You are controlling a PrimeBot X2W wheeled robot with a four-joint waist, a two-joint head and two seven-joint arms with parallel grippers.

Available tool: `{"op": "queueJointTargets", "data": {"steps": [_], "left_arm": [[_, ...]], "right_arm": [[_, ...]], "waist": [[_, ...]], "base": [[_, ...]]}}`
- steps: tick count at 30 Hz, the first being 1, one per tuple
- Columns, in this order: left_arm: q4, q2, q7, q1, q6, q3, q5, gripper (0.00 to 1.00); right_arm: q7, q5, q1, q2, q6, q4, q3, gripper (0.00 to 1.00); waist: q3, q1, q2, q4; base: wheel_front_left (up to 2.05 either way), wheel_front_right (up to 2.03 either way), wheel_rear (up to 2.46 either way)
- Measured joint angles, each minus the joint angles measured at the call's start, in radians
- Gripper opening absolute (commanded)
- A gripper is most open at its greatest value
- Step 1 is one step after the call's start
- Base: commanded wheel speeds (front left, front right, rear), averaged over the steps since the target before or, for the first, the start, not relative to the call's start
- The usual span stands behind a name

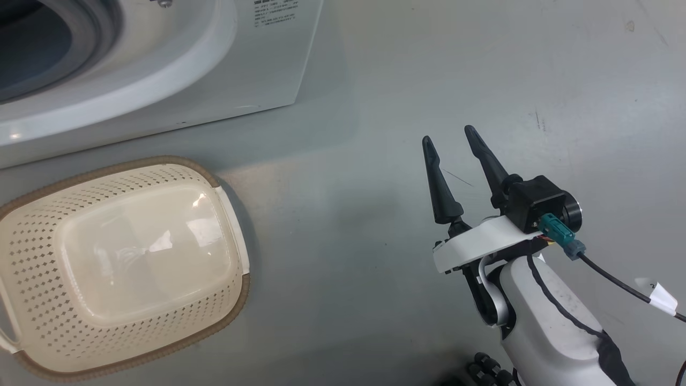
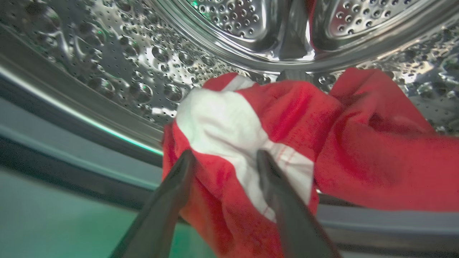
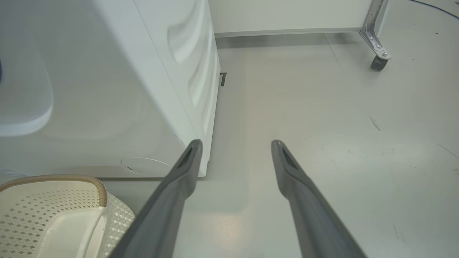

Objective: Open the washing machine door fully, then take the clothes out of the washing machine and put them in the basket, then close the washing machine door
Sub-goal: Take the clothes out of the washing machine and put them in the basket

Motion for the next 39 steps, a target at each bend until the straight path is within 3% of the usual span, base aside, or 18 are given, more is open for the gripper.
{"op": "queueJointTargets", "data": {"steps": [22, 39], "left_arm": [[0.112, -0.107, -0.243, 0.009, -0.045, -0.045, 0.003, 0.00], [0.177, -0.186, -0.298, 0.237, -0.079, -0.099, 0.010, 0.00]], "right_arm": [[0.000, -0.015, -0.013, -0.001, 0.000, 0.074, -0.077, 1.00], [0.000, -0.020, 0.052, -0.003, 0.006, 0.128, -0.110, 1.00]], "waist": [[-0.133, 0.0000, 0.0000, 0.091], [-0.304, 0.0000, 0.0000, 0.186]], "base": [[0.00, 0.00, 0.00], [0.00, 0.00, 0.00]]}}
